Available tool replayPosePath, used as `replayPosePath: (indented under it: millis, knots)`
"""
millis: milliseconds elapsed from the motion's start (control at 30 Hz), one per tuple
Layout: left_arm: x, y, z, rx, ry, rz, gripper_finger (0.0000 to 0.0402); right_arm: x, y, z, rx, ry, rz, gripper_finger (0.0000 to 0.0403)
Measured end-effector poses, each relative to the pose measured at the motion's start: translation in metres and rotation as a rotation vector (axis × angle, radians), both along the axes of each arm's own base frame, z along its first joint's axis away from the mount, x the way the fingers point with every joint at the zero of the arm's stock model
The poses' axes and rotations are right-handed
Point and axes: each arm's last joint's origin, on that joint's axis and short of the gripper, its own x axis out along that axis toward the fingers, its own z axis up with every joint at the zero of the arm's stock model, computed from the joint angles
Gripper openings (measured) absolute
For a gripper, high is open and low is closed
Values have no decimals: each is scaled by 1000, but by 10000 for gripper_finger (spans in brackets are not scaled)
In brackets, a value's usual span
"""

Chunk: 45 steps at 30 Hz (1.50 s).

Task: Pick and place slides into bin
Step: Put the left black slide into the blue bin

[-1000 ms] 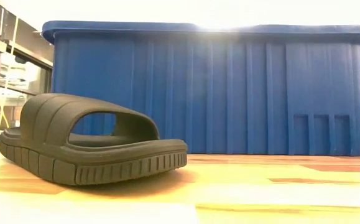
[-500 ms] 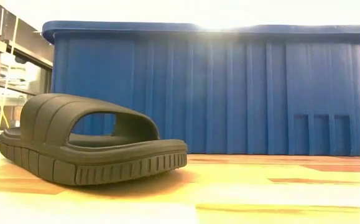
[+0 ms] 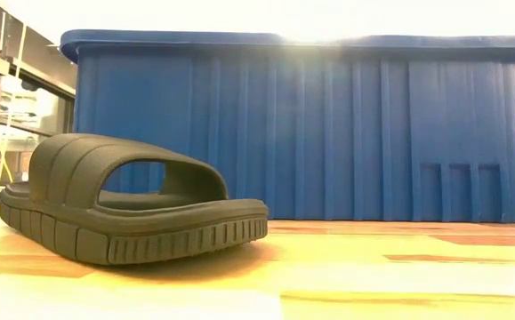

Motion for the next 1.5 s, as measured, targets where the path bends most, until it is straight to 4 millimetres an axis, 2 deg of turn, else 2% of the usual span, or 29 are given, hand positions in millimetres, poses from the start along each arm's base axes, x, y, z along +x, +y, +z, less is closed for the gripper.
replayPosePath:
  millis: [300,933,1067,1367,1500]
  knots:
    - [2,-6,4,51,-28,87,0,-4,4,3,-22,1,-26,193]
    - [1,-5,4,39,-27,126,0,-12,10,9,-57,-3,-145,181]
    - [1,-5,3,39,-23,123,0,-12,10,9,-57,-3,-145,148]
    - [1,-5,3,39,-20,121,1,-12,9,9,-63,2,-161,43]
    - [1,-5,3,39,-20,121,10,-12,9,9,-74,8,-176,19]
